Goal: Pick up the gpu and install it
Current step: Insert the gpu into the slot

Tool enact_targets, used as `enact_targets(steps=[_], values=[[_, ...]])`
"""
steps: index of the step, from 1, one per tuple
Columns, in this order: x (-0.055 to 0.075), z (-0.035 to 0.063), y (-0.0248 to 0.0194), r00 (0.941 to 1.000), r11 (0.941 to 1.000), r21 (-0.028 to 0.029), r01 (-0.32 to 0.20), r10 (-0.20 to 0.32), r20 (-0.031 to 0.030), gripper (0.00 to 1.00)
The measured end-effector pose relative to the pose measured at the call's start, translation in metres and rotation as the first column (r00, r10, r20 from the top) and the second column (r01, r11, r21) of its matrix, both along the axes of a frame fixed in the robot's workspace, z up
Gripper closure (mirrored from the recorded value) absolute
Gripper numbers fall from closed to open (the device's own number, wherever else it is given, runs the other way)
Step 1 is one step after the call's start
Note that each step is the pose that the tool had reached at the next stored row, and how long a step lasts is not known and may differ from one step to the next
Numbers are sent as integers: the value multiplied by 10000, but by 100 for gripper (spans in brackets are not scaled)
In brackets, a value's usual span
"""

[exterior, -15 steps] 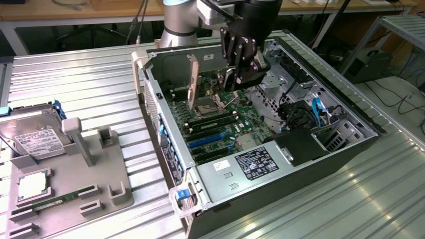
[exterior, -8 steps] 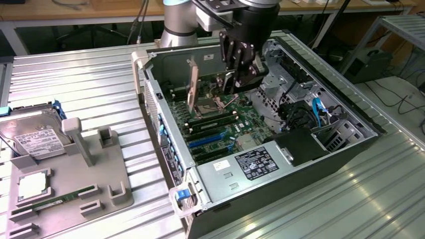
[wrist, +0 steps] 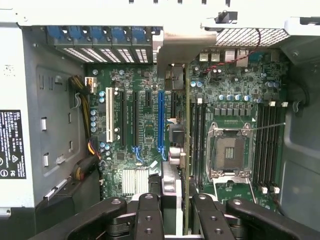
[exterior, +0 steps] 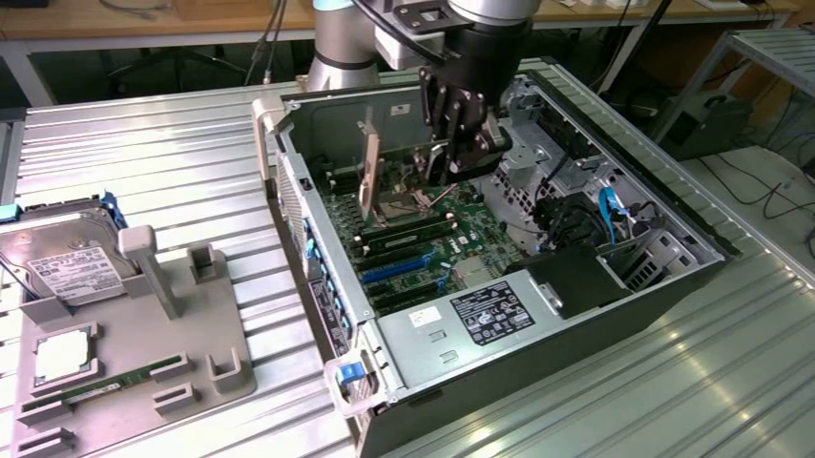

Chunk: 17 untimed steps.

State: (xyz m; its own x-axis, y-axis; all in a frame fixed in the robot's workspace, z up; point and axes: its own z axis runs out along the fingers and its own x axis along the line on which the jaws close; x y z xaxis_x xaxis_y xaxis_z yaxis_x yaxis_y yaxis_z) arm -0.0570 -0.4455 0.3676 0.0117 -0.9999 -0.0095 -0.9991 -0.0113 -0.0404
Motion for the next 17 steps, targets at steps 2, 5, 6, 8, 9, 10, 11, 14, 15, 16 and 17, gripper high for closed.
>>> enact_targets(steps=[2,5,6,8,9,10,11,14,15,16,17], values=[[0,-20,0,10000,10000,-14,0,0,0,72],[0,-47,0,10000,10000,-14,0,0,1,72],[-1,-54,0,10000,10000,-16,0,0,0,72],[-2,-65,0,10000,10000,-17,0,0,0,72],[-2,-70,0,10000,10000,-16,0,0,0,72],[-2,-76,0,10000,10000,-16,0,0,0,72],[-2,-84,0,10000,10000,-16,0,0,0,72],[-2,-107,0,10000,10000,-16,0,0,0,72],[-2,-113,0,10000,10000,-21,0,0,0,72],[-2,-120,0,10000,10000,-26,0,0,0,72],[-2,-127,0,10000,10000,-34,0,0,1,72]])
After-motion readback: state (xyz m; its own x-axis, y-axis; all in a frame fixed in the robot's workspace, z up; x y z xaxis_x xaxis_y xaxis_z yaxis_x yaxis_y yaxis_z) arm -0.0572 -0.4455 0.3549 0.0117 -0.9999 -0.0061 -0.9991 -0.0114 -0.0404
